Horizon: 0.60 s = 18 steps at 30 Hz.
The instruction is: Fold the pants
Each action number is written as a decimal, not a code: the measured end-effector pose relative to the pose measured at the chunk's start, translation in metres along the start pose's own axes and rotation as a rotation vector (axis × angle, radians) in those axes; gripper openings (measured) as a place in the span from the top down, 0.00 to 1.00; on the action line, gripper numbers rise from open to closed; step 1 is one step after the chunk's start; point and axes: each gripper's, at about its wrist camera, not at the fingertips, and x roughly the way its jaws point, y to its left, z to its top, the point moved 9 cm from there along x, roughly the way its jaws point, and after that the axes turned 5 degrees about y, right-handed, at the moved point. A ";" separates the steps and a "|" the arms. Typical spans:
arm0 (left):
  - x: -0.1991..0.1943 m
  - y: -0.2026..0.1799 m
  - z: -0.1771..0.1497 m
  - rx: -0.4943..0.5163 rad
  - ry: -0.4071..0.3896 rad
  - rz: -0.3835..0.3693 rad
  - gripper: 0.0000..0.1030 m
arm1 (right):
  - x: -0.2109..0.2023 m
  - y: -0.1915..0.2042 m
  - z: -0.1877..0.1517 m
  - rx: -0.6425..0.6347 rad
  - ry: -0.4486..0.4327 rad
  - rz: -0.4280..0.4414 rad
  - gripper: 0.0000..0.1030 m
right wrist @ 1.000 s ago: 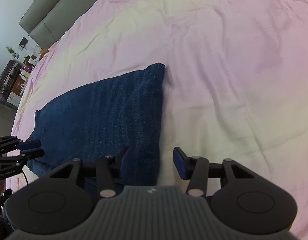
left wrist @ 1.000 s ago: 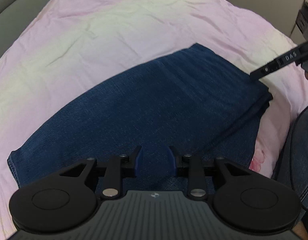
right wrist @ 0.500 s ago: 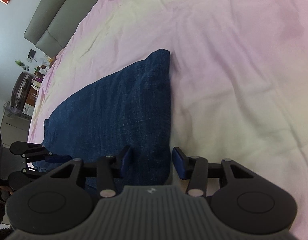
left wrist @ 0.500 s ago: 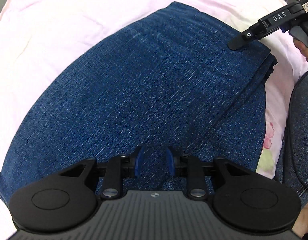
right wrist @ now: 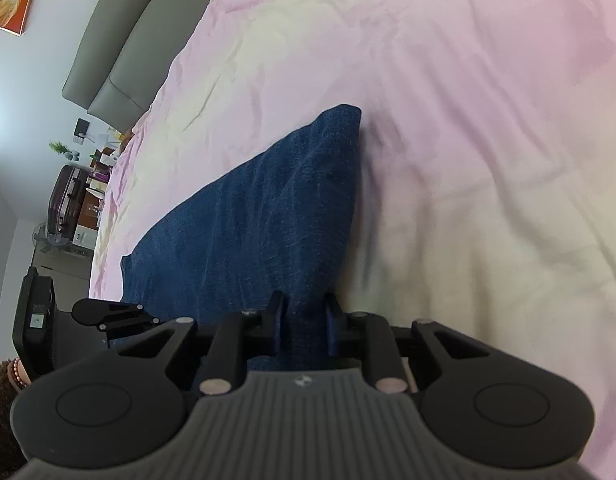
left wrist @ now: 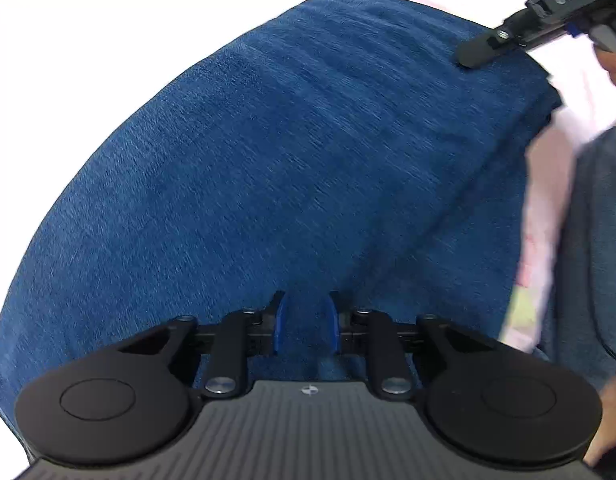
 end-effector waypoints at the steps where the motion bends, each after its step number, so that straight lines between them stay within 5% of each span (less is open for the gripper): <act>1: -0.004 0.000 -0.004 0.015 0.009 -0.011 0.77 | -0.003 0.005 0.002 -0.001 0.002 0.002 0.85; 8: 0.011 0.004 -0.025 0.008 0.038 0.005 0.78 | -0.029 0.053 0.009 -0.103 0.010 -0.007 0.89; 12: 0.013 -0.004 -0.027 0.088 0.058 0.029 0.78 | -0.035 0.084 0.009 -0.127 0.014 0.029 0.89; 15: -0.012 0.013 -0.014 0.067 0.004 -0.006 0.78 | -0.040 0.095 0.010 -0.168 0.008 -0.021 0.89; 18: -0.031 0.041 0.006 0.039 -0.051 0.037 0.78 | -0.043 0.099 0.009 -0.168 0.022 -0.025 0.89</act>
